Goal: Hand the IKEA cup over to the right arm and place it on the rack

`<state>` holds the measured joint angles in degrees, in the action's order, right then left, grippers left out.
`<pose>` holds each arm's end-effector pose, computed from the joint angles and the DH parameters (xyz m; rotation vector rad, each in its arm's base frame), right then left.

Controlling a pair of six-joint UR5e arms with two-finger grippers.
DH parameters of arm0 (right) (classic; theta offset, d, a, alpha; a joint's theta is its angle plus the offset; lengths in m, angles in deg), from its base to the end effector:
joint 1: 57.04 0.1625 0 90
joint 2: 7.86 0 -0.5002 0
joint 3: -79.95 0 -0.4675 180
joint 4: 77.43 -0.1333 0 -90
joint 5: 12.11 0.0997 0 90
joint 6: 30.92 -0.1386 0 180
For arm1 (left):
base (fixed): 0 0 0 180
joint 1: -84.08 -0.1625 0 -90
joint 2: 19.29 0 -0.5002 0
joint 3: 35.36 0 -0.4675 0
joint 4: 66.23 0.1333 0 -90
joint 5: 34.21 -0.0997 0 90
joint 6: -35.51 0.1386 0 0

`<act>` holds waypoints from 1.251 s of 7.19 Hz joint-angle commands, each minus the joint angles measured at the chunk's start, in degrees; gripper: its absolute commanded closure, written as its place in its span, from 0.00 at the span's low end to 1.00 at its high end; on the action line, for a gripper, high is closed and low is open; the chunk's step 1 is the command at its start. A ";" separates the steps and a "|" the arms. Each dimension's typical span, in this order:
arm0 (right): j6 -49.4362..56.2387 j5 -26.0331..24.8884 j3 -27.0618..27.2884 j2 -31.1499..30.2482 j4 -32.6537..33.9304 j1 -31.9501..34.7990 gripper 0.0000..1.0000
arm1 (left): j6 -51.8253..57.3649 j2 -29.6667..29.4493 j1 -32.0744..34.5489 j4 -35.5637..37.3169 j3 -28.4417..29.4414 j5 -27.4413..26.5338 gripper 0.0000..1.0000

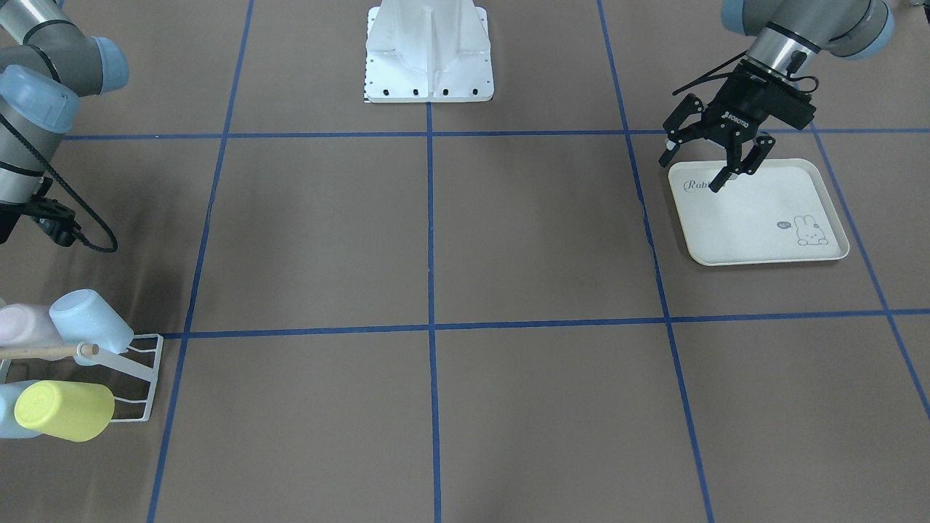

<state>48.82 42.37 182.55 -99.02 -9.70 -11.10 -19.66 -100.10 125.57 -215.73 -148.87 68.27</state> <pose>-0.2592 -0.5753 0.6084 0.4181 0.8739 -1.8378 0.3292 -0.4291 0.4826 0.6453 1.1232 0.0408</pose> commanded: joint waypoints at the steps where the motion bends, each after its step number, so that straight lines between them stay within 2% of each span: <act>1: -0.38 -1.04 -0.20 0.11 -0.22 -0.15 0.30 | -0.02 -0.13 0.00 0.00 0.04 0.00 0.00; 2: -0.38 -1.22 -0.81 0.28 -0.31 -0.15 0.13 | -0.02 -0.13 0.00 0.00 0.04 0.00 0.00; 3: -0.12 -1.31 -1.08 1.24 -0.31 -0.24 0.02 | -0.02 -0.13 0.00 0.00 0.04 0.00 0.00; 8: -1.53 -0.78 -0.91 2.82 -0.31 -0.15 0.01 | -0.02 -0.13 0.00 0.00 0.13 0.00 0.00; 9: -1.70 3.40 -0.65 4.66 -0.22 2.11 0.01 | -0.02 -0.13 0.00 0.00 0.13 0.00 0.00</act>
<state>47.38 42.28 181.65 -96.15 -10.04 -10.78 -19.68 -100.23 125.53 -215.74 -148.74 68.27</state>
